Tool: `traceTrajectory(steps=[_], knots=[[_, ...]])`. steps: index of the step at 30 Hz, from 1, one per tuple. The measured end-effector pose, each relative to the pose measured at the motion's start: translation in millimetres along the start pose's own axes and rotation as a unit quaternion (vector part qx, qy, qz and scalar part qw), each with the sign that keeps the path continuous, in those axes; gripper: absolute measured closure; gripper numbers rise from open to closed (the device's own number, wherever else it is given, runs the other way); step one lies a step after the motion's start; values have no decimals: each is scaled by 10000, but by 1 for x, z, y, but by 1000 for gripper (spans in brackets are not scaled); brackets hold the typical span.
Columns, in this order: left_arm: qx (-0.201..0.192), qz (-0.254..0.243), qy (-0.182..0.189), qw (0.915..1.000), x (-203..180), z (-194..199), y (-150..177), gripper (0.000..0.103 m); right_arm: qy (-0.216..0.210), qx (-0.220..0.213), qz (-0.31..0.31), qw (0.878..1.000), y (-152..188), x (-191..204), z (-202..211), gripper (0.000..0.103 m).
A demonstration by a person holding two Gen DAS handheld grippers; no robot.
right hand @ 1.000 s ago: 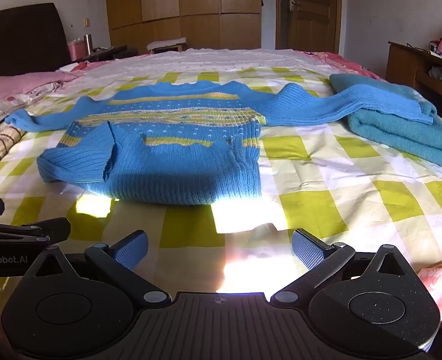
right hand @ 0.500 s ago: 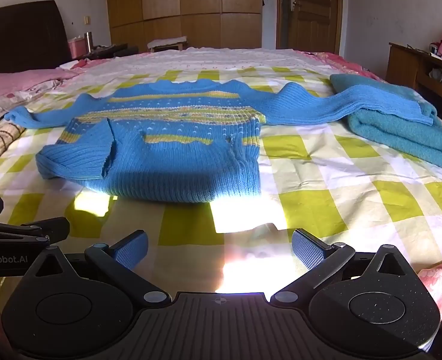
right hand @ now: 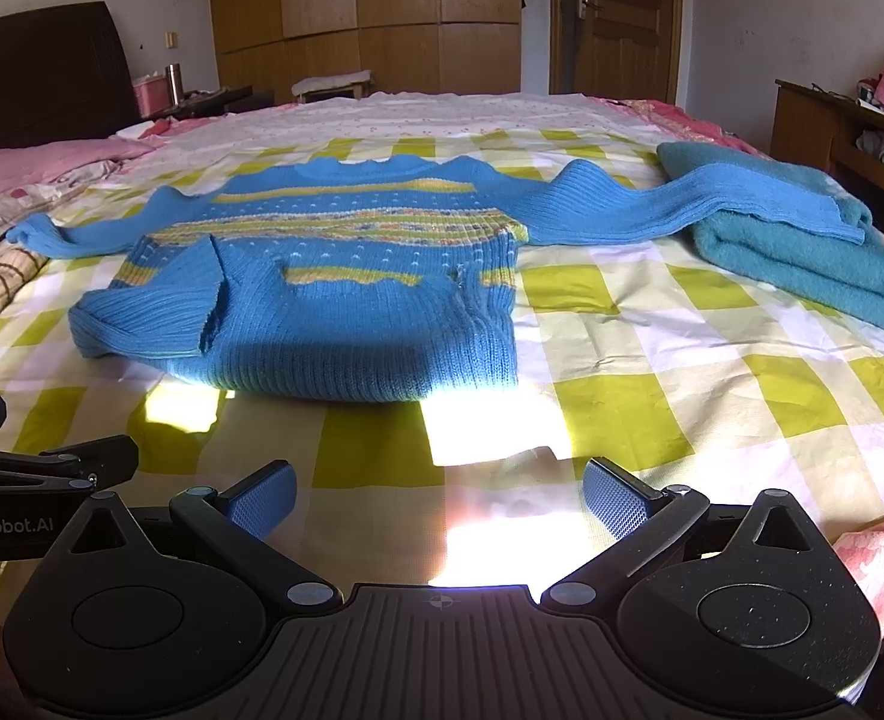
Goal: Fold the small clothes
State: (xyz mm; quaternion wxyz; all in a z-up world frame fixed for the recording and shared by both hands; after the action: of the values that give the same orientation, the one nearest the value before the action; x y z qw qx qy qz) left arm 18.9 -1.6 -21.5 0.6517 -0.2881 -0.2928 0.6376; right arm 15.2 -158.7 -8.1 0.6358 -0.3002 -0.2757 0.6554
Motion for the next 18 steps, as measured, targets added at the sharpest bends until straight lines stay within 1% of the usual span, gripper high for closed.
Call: traceTrajectory(steps=[18], knots=[[26, 44, 18, 10000, 1, 0, -1, 0, -64, -26, 12, 10000, 0, 1, 2, 4]])
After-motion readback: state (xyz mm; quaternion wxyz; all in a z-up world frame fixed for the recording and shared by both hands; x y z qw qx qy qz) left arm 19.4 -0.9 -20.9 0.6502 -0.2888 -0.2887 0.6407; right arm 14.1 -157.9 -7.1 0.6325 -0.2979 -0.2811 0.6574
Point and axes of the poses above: each gripper's, at about its wrist camera, not at the fingertips, and z roughly against the way its jaws point, x to its left, y to its underside, the point moved 3 cm from there along -z, roughly the way its jaws point, and after that the axes turned 4 degrees about z, right-handed, at the moved point
